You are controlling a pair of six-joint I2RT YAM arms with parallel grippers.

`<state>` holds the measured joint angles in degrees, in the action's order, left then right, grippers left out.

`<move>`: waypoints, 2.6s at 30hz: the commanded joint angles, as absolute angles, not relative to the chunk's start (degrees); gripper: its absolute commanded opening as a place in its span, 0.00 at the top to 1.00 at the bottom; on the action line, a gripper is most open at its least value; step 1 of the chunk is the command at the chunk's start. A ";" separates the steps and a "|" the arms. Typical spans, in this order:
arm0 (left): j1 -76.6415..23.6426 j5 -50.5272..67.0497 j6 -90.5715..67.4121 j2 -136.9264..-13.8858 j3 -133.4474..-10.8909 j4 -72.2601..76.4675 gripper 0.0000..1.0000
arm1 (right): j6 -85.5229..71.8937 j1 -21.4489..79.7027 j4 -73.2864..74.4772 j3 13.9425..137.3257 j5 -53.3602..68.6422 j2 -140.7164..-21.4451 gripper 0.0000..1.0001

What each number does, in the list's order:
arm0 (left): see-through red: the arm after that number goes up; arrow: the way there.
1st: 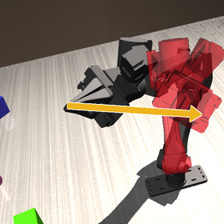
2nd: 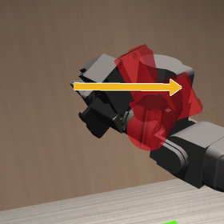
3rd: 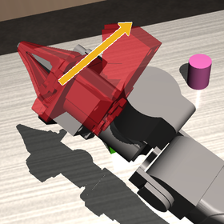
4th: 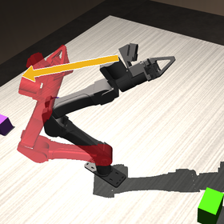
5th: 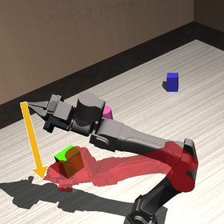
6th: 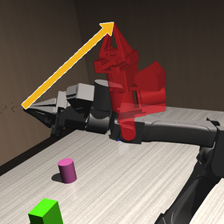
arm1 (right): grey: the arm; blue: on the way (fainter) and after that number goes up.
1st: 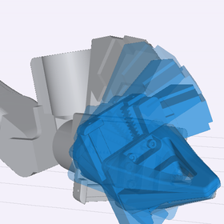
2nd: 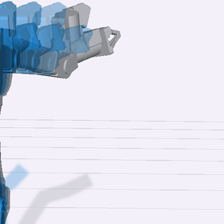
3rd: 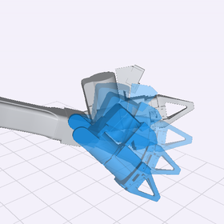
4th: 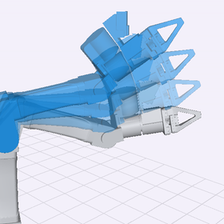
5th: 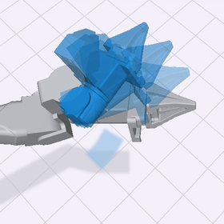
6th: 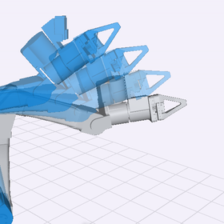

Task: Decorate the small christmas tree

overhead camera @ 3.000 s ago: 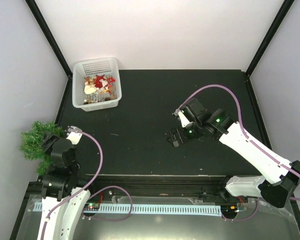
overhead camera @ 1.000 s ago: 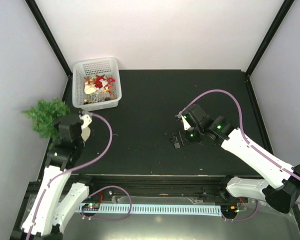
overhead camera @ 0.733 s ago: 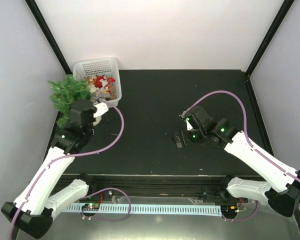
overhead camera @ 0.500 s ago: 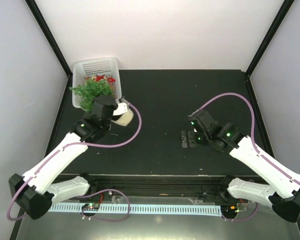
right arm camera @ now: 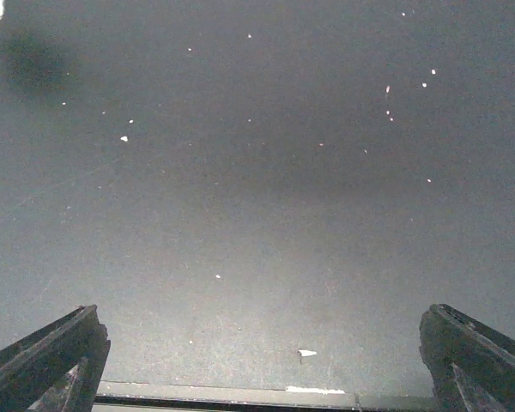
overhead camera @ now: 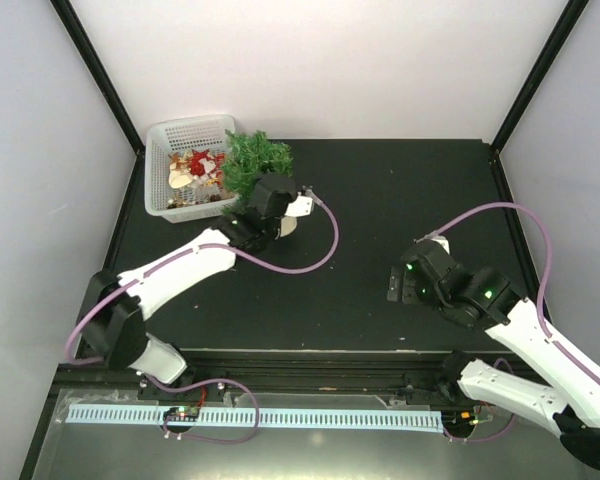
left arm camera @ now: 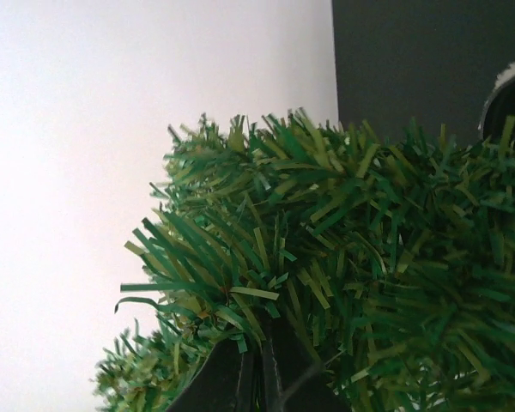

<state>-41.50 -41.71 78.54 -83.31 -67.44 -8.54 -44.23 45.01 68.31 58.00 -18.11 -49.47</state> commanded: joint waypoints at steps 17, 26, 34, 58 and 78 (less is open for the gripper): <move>-47.88 -41.23 90.80 -99.95 -75.93 11.02 0.98 | -47.83 45.33 69.94 53.44 -21.81 -44.27 0.00; -51.47 -42.67 93.12 -96.42 -66.95 15.33 0.97 | -47.94 45.33 69.88 53.31 -22.09 -44.14 0.00; -56.66 -45.51 91.30 -92.59 -59.99 14.83 0.97 | -50.39 45.28 70.77 54.39 -24.43 -43.34 0.00; -60.91 -48.11 79.00 -87.93 -67.56 -1.71 0.01 | -51.51 45.19 71.81 54.54 -25.94 -42.54 0.00; -18.65 -7.13 28.87 -87.81 -116.19 -67.45 0.17 | -50.20 45.22 69.08 58.46 -25.94 -46.94 0.00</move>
<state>-33.87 -20.82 37.95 -81.17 -110.19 -53.15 -50.24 45.01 70.74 56.27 -24.93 -45.87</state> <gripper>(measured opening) 0.909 0.999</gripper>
